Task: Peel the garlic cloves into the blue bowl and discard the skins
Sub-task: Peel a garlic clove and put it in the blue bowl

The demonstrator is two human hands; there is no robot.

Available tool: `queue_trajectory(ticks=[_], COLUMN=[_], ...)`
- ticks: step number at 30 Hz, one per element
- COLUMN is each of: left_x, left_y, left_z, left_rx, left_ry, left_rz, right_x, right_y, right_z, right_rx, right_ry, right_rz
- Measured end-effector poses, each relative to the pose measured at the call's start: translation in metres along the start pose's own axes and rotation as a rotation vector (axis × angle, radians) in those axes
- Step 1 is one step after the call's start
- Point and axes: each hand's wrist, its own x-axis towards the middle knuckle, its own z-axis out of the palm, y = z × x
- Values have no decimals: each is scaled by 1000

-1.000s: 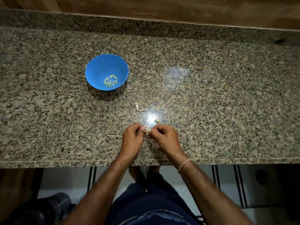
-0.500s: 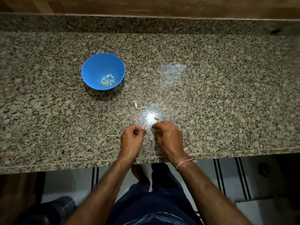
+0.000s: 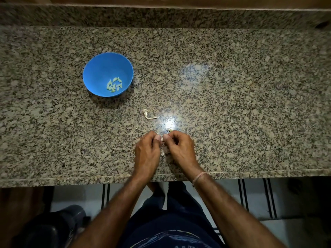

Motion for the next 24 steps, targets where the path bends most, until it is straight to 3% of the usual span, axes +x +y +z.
queue_trajectory(ticks=[3,7,10,12,14,16,18,21,24], left_x=[-2,5,12,12,5,2,3,8,6], left_y=[5,7,7,6,8,12,14,15,11], left_z=[4,3,2,2,1,0,0,-2,1], left_rx=[-51,-604,-878,-807,-571,-482,-564,-768,-748], left_ry=[-18,-239,-352,-353,-318,-266,-269,-328,-286], left_rz=[-26,-458,-723,-648,-405,-284,-302,-484,-455], right_x=[0,6,7,6,5,5,5,3,0], right_y=[-5,4,6,4,0,-5,-8,-9,-8], right_z=[0,-5,-11,-13,-13,-13,-14,-14,-10], right_rx=[-77,-411,-470,-383,-259,-144,-102,-111,-61], right_ry=[16,36,49,22,-12,-37,-49,-62,-42], right_rz=[-94,-428,-533,-434,-270,-145,-116,-157,-101])
